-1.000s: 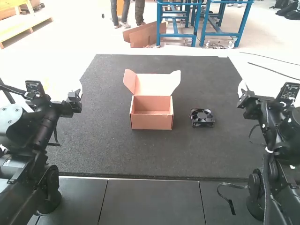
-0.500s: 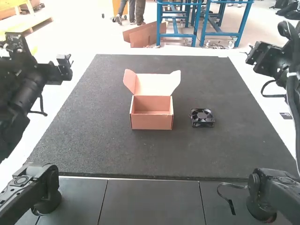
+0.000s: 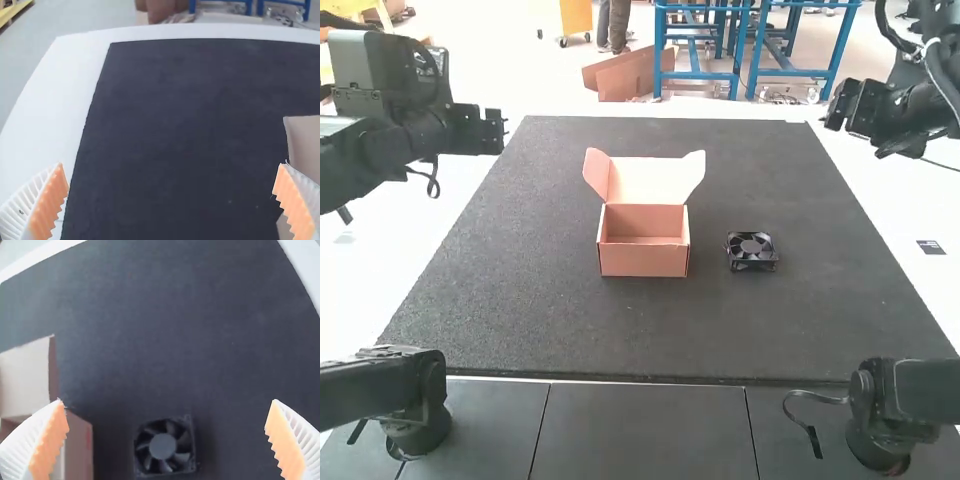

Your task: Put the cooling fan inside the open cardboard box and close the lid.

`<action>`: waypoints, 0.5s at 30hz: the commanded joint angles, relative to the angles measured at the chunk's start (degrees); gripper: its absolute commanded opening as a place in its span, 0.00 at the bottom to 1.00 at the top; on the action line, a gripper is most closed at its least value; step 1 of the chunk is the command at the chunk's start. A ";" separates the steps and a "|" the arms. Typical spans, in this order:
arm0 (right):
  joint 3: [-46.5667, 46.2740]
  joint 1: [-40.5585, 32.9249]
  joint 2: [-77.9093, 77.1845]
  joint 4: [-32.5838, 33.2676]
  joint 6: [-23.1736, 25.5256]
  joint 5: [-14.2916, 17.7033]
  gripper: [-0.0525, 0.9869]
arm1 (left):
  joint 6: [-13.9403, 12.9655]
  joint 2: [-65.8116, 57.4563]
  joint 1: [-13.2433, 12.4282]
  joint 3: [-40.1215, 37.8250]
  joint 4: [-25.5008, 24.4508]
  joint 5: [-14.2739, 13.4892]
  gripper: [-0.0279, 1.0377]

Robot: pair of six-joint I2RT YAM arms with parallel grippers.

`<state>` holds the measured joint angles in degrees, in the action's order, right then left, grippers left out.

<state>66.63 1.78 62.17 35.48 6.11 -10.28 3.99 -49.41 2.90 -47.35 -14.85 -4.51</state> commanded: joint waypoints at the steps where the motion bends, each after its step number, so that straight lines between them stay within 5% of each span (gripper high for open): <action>1: 4.21 0.24 5.42 3.98 -0.66 2.20 0.93 | 0.85 -2.10 0.36 -3.27 -1.41 0.47 0.93; 7: 4.74 0.33 8.93 9.25 -8.13 4.48 0.93 | 0.49 -5.00 4.05 -6.44 -5.54 2.93 0.93; 9: 5.09 0.33 11.13 9.60 -8.75 4.48 0.93 | 0.58 -5.70 6.07 -7.93 -6.77 5.13 0.93; 15: 4.56 0.50 17.46 10.48 -13.84 2.81 0.93 | 3.66 -7.72 13.80 -9.86 -10.99 5.30 0.93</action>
<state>70.15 1.78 77.58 46.00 -3.42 -7.05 5.72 -56.40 14.02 -55.07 -25.45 -0.60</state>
